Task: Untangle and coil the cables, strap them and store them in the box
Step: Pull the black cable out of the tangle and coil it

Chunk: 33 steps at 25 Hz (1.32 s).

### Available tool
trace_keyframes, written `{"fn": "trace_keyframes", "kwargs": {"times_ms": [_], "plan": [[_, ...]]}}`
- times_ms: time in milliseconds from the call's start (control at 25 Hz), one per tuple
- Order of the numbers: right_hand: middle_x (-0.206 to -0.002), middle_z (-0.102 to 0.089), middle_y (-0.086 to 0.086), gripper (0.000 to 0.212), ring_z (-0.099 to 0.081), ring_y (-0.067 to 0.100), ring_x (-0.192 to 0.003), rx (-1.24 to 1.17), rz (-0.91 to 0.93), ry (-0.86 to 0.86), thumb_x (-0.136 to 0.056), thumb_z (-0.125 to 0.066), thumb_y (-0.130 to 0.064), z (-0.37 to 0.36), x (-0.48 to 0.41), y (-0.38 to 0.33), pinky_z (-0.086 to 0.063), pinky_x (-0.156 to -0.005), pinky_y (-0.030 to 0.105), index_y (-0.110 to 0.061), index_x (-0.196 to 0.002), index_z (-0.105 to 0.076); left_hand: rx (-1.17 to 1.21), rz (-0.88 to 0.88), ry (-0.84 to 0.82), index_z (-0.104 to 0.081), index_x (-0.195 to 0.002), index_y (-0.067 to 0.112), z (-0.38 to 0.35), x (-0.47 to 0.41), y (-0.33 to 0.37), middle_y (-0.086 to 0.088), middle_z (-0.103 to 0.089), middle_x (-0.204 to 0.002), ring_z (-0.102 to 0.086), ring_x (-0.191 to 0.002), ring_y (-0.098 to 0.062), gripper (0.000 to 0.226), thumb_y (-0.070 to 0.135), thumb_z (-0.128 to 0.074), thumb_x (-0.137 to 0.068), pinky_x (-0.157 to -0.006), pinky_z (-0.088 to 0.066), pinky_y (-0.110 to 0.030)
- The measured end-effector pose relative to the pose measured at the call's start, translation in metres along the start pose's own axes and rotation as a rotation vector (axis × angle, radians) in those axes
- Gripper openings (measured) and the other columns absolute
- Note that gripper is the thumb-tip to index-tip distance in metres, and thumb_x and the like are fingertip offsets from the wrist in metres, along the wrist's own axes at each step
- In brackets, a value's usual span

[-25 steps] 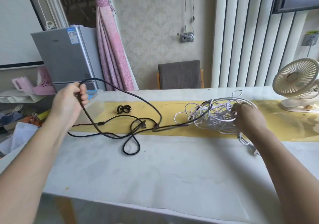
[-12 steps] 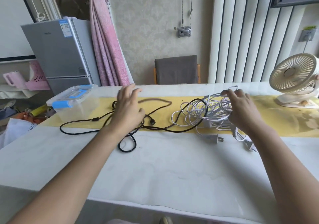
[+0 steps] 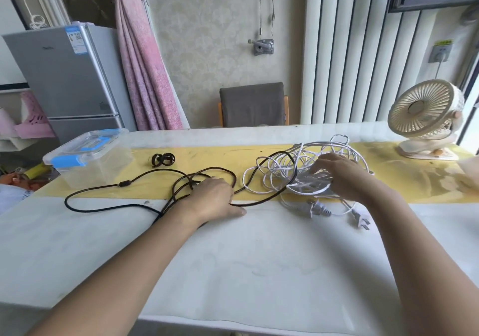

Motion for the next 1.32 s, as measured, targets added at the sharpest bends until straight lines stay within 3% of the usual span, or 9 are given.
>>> {"fn": "trace_keyframes", "kwargs": {"times_ms": [280, 400, 640, 720, 840, 920, 1080, 1200, 1320], "plan": [[-0.128, -0.048, -0.001, 0.041, -0.045, 0.021, -0.121, 0.013, -0.094, 0.004, -0.077, -0.052, 0.001, -0.010, -0.003, 0.019, -0.035, -0.095, 0.035, -0.027, -0.105, -0.064, 1.873, 0.442, 0.479, -0.038, -0.055, 0.016, 0.052, -0.001, -0.125, -0.006, -0.067, -0.056, -0.058, -0.040, -0.009, 0.045, 0.023, -0.044, -0.099, -0.037, -0.042, -0.015], [-0.126, -0.048, 0.000, 0.042, -0.048, 0.024, -0.118, 0.017, -0.146, 0.021, -0.077, -0.051, 0.001, -0.006, -0.003, 0.025, -0.038, -0.097, 0.037, -0.026, -0.106, -0.065, 2.095, 0.493, 0.672, -0.035, -0.054, 0.019, 0.059, 0.014, -0.183, -0.002, -0.061, -0.050, -0.028, -0.026, -0.002, 0.042, 0.011, -0.033, -0.096, -0.029, -0.018, -0.012], [-0.115, -0.058, 0.008, 0.036, -0.051, 0.028, -0.117, -0.088, -0.119, 0.111, -0.071, -0.057, 0.005, 0.002, -0.004, 0.030, -0.042, -0.096, 0.036, -0.021, -0.091, -0.069, 2.028, 0.830, 1.056, -0.039, -0.066, 0.015, 0.036, 0.072, -0.252, 0.001, -0.042, -0.065, -0.025, -0.025, -0.004, 0.032, 0.004, -0.028, -0.095, -0.031, -0.017, -0.016], [-0.115, -0.060, 0.009, 0.038, -0.053, 0.027, -0.114, -0.169, -0.100, 0.072, -0.070, -0.063, 0.006, 0.009, -0.002, 0.024, -0.041, -0.094, 0.032, -0.017, -0.100, -0.070, 1.970, 0.879, 0.990, -0.043, -0.069, 0.015, 0.023, 0.075, -0.253, 0.000, -0.047, -0.062, -0.025, -0.027, -0.004, 0.030, 0.004, -0.034, -0.095, -0.030, -0.018, -0.016], [-0.116, -0.059, -0.008, 0.057, -0.056, 0.016, -0.109, -0.285, -0.070, -0.226, -0.069, -0.067, 0.007, 0.017, 0.014, 0.002, -0.044, -0.093, 0.032, -0.031, -0.112, -0.063, 1.703, 0.749, 0.570, -0.049, -0.076, 0.013, 0.017, 0.055, -0.231, 0.001, -0.059, -0.048, -0.029, -0.025, -0.001, 0.027, 0.004, -0.036, -0.097, -0.028, -0.019, -0.011], [-0.110, -0.062, -0.013, 0.056, -0.058, 0.009, -0.106, -0.304, -0.042, -0.220, -0.075, -0.058, 0.013, 0.043, 0.020, -0.019, -0.045, -0.087, 0.028, -0.035, -0.104, -0.064, 1.393, 0.725, 0.389, -0.055, -0.081, 0.009, 0.020, 0.049, -0.227, -0.007, -0.063, -0.062, -0.038, -0.033, -0.007, 0.020, 0.004, -0.041, -0.095, -0.033, -0.028, -0.011], [-0.095, -0.069, -0.004, 0.050, -0.063, 0.012, -0.089, -0.288, 0.006, 0.155, -0.080, -0.041, 0.015, 0.085, -0.004, -0.074, -0.041, -0.075, 0.019, -0.022, -0.097, -0.070, 0.824, 0.733, 0.346, -0.059, -0.099, 0.003, 0.043, 0.049, -0.234, -0.014, -0.061, -0.083, -0.049, -0.068, -0.026, 0.021, 0.019, -0.056, -0.084, -0.065, -0.041, -0.029], [-0.117, -0.064, 0.003, 0.056, -0.058, 0.019, -0.106, -0.164, 0.065, 0.017, -0.080, -0.037, 0.013, 0.040, -0.039, -0.102, -0.039, -0.078, 0.020, -0.019, -0.116, -0.065, 0.264, 0.709, 0.270, -0.052, -0.120, 0.011, 0.063, 0.053, -0.212, -0.018, -0.054, -0.121, -0.047, -0.112, -0.036, 0.045, 0.030, -0.061, -0.081, -0.092, -0.037, -0.039], [-0.120, -0.062, 0.008, 0.056, -0.056, 0.024, -0.095, -0.089, 0.078, -0.158, -0.083, -0.038, 0.009, -0.009, -0.053, -0.108, -0.039, -0.072, 0.023, -0.023, -0.122, -0.061, 0.016, 0.573, 0.324, -0.047, -0.127, 0.012, 0.086, 0.058, -0.171, -0.015, -0.050, -0.130, -0.042, -0.123, -0.033, 0.061, 0.034, -0.073, -0.075, -0.101, -0.029, -0.040]]}}
Point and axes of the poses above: each hand's wrist, its own x-axis away from the middle knuckle, its own z-axis out of the back of the hand, y = z × x, the point moved 9 cm from there along -x, towards the middle knuckle
